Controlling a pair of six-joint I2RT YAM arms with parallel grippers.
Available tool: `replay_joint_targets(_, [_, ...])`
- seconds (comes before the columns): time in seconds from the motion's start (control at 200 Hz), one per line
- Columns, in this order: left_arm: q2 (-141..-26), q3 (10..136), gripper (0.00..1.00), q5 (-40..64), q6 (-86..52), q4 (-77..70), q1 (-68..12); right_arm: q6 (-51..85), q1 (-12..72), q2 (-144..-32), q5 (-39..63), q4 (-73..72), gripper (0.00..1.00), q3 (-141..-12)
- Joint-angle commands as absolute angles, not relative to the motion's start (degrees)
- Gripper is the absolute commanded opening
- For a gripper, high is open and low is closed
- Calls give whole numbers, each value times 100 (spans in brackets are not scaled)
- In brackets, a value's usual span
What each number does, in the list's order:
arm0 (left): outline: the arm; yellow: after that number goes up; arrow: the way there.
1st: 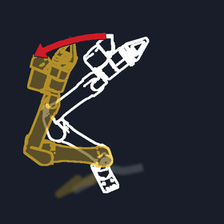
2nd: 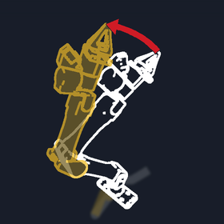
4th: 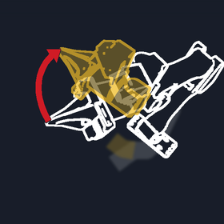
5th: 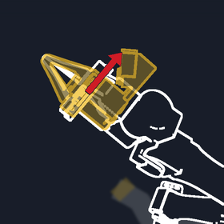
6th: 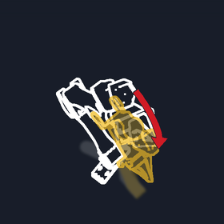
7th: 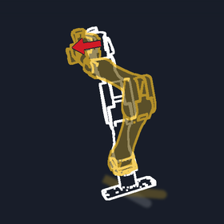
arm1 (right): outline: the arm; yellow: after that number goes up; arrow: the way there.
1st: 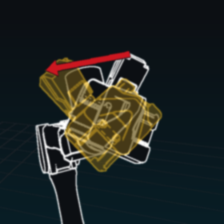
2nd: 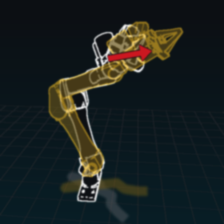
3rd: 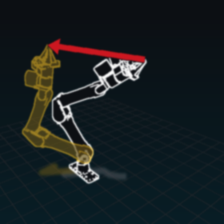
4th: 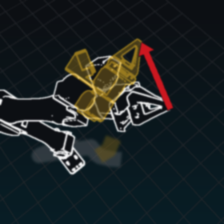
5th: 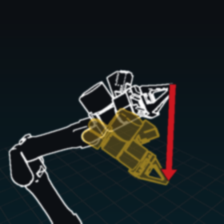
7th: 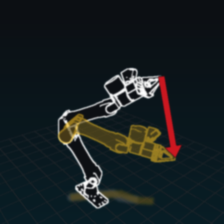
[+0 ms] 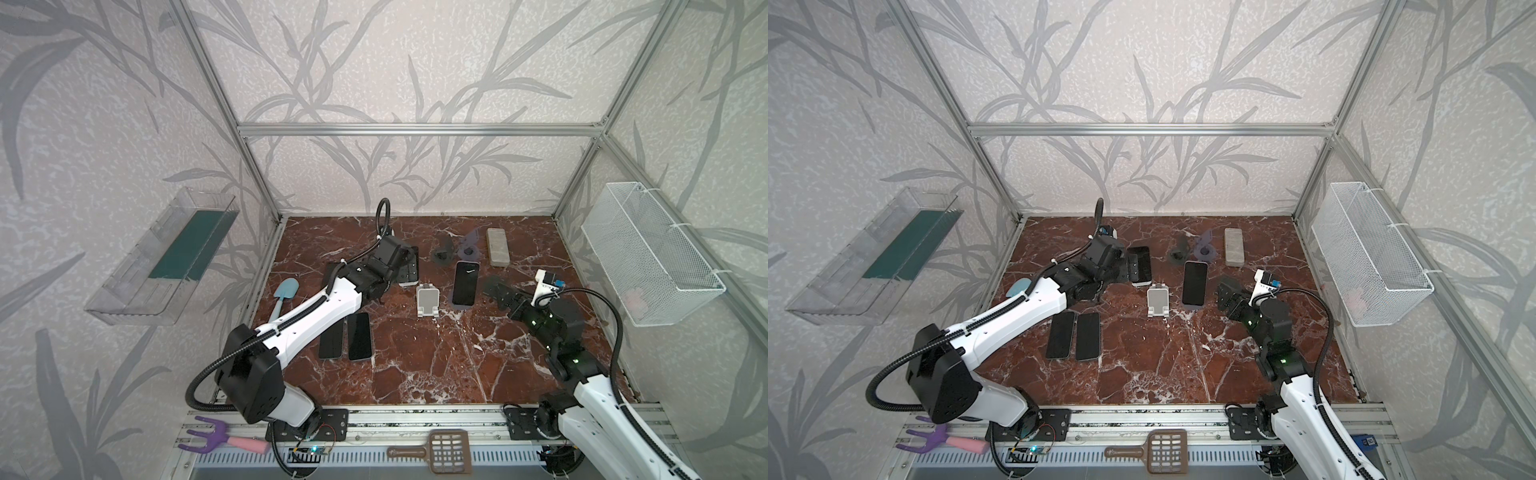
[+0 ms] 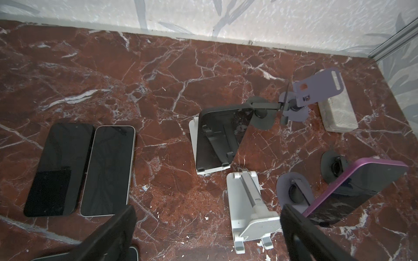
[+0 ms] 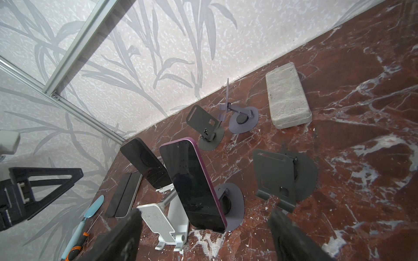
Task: Remove the phone from the phone stand
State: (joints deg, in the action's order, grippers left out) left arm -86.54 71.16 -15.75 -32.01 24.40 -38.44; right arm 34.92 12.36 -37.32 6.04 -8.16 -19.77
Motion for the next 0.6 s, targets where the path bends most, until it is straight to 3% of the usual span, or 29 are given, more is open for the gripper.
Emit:
replay_joint_targets(0.0, [-8842,7227,99,-1510,-3265,1994,-3824,3489,1222,-3658,449,-1046,88,-1889])
replay_joint_targets(0.595, [-10686,8361,99,-1754,-3176,1836,-3842,3504,1222,-3722,378,-1217,89,-1771])
